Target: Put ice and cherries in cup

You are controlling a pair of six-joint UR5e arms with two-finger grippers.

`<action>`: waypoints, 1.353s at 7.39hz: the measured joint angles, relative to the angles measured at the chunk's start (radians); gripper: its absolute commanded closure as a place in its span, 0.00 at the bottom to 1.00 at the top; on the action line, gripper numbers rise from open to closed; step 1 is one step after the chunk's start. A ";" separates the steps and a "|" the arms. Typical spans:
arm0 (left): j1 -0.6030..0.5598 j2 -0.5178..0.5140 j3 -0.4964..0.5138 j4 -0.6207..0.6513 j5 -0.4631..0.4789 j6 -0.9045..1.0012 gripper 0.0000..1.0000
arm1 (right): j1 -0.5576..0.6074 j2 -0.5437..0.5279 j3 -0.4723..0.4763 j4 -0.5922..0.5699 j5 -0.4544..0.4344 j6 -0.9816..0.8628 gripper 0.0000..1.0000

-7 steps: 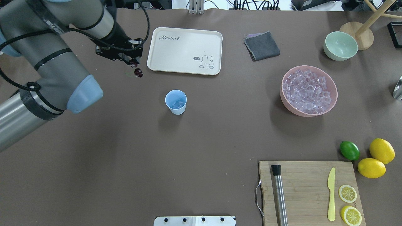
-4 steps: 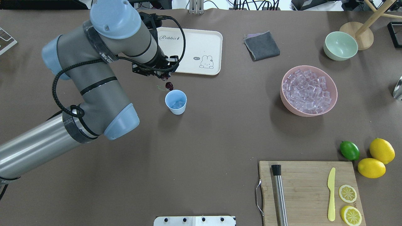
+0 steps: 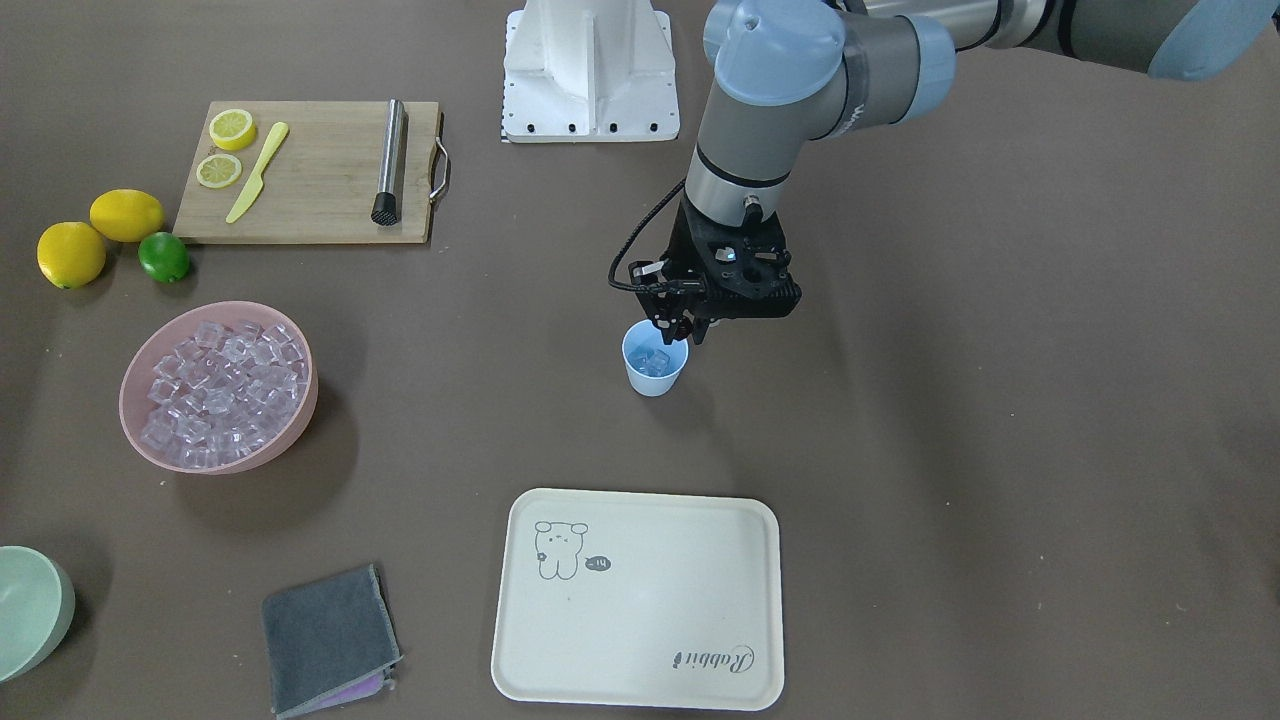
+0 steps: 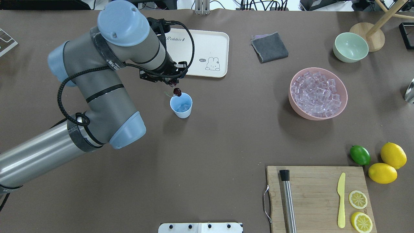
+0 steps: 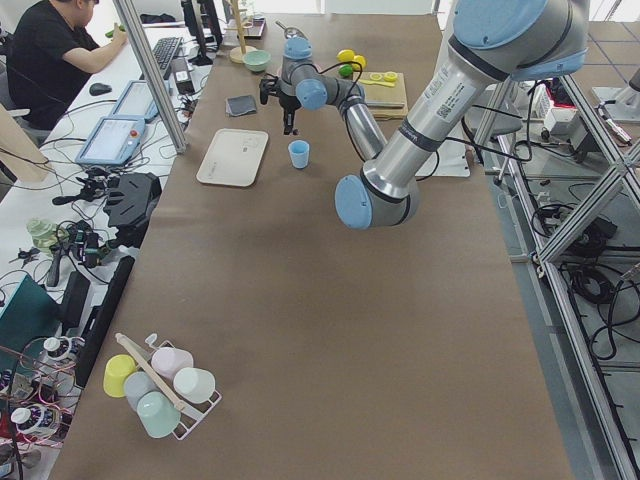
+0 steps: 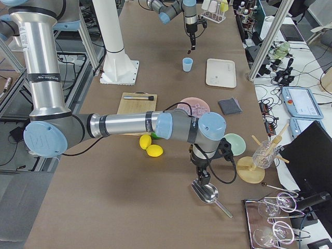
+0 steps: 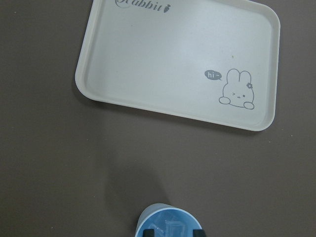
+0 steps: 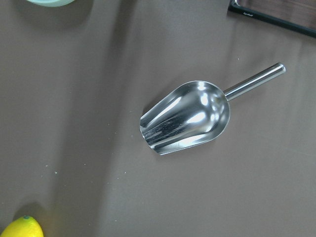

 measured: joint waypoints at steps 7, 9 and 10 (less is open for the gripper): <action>0.007 0.014 -0.014 -0.022 -0.001 -0.015 0.02 | 0.011 0.006 0.006 -0.043 0.036 -0.003 0.00; -0.036 0.132 -0.116 -0.017 -0.030 0.007 0.02 | 0.012 0.009 0.006 -0.042 0.033 -0.002 0.00; -0.107 0.205 -0.146 -0.014 -0.090 0.068 0.02 | 0.012 0.011 0.007 -0.042 0.031 -0.002 0.00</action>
